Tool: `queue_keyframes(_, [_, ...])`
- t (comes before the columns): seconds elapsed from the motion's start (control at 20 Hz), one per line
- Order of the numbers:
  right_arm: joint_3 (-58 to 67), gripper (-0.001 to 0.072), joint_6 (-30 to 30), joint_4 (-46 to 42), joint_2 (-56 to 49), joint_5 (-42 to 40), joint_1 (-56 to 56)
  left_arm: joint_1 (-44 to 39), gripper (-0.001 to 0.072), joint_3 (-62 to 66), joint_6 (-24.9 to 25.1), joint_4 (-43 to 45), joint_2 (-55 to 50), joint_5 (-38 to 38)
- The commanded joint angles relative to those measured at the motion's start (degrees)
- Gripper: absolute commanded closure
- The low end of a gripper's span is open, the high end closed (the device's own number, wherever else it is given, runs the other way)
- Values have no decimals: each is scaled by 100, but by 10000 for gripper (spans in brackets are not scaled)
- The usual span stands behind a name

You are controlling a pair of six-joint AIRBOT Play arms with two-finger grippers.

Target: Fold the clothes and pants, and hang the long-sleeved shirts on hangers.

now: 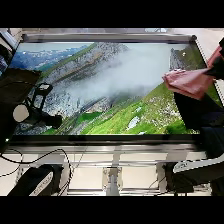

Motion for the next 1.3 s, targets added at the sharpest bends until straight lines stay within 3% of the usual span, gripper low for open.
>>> queue_keyframes(0.0, [31,705,-190,-262,85,284,-861,2,72,0,0,0,-2,98])
queue_keyframes(0.15, [7,705,-170,-472,81,352,-1067,2,73,0,-24,-22,-2,98])
queue_keyframes(0.3, [-7,705,363,-1626,50,481,-1067,2,73,0,-24,-22,-2,98])
queue_keyframes(0.55, [-837,705,590,-2476,39,710,-1067,2,73,0,-17,-20,-2,101])
queue_keyframes(0.6, [-1102,675,590,-2551,39,710,-1067,2,73,0,-17,-20,-2,98])
queue_keyframes(0.7, [-1456,392,597,-2590,39,719,-1067,2,73,0,-20,-20,-2,94])
queue_keyframes(0.8, [-1497,374,704,-2710,50,732,-1067,2,73,0,-20,-20,-2,94])
queue_keyframes(0.85, [-1495,287,717,-2758,83,780,-1067,2,73,0,-20,-22,-2,87])
queue_keyframes(0.9, [-1475,153,715,-2811,116,850,-1067,2,74,0,-17,-20,0,76])
queue_keyframes(0.95, [-1412,90,717,-2809,160,898,-1067,2,74,0,-17,-20,0,79])
queue_keyframes(1.25, [-227,89,800,-2328,708,909,-887,2,73,0,-17,-20,0,76])
